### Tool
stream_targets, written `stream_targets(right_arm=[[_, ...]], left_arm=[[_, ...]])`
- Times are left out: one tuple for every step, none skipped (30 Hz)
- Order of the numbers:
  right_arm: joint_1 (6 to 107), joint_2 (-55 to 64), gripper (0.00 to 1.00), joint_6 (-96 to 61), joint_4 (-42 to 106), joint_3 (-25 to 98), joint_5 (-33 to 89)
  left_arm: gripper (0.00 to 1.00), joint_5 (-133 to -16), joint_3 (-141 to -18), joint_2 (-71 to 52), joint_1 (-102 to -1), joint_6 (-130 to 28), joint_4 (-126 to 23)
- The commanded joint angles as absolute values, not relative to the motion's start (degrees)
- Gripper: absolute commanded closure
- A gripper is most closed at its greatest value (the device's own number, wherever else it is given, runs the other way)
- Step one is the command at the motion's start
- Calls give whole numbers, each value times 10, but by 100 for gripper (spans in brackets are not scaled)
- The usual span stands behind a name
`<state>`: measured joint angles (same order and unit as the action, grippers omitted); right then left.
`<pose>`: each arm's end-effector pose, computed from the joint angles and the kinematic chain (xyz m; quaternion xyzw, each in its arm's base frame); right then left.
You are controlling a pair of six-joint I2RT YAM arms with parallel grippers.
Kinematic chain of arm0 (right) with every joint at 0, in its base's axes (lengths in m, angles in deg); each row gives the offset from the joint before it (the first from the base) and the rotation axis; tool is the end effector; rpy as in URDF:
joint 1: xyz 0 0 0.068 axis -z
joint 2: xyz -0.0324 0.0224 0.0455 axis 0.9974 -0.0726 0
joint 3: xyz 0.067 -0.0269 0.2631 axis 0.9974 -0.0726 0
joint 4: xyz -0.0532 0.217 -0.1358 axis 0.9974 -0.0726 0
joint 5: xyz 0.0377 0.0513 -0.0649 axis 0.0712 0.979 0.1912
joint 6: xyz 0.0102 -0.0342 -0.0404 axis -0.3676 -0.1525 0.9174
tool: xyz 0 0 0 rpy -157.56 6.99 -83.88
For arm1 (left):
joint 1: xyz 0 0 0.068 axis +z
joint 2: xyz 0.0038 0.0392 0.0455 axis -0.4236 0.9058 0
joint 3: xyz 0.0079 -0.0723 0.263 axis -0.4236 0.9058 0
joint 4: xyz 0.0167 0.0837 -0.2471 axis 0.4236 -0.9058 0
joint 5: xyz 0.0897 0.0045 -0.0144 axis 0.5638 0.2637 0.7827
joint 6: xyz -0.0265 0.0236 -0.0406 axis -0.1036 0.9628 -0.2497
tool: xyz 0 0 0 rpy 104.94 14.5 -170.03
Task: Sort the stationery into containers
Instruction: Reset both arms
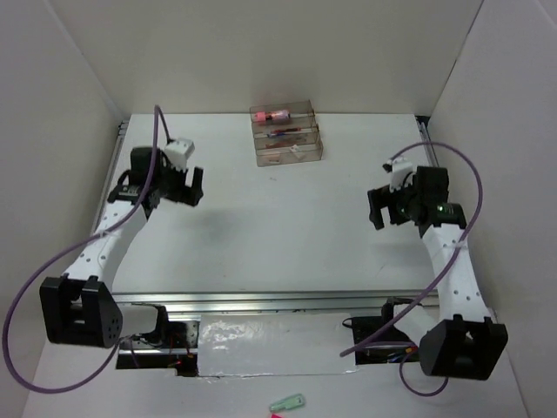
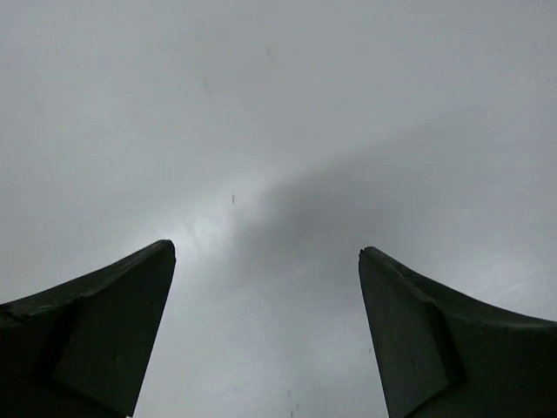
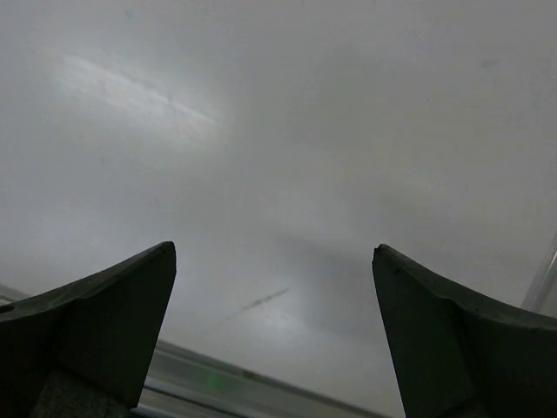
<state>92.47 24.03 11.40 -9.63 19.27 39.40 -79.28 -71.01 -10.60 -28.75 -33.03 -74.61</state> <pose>0.2163 -0.0136 0.3152 -0.1854 0.8958 0.0507 0.4007 0.2920 -0.0269 0.3249 0.1273 0.8593 -0.0887 0.4874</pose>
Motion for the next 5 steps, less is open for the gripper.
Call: stream_targets(right_arm=[[925,318,0,153,-37,98,309],[924,334,0,154,-32,80,304],[924,369,0,154,-28,50,302],[924,384,0,150,-16,37,299],[924,418,0,147,-11,27,301]], left_arm=[[1,-720,-604,-196,-274,-333,-739],[1,-695,-588,-221,-279,-334,-743],[1,-690,-578,-228,-280,-337,-748],[1,-687,-560,-236,-278,-336,-760],[1,-685,-553,-251,-276,-337,-762]])
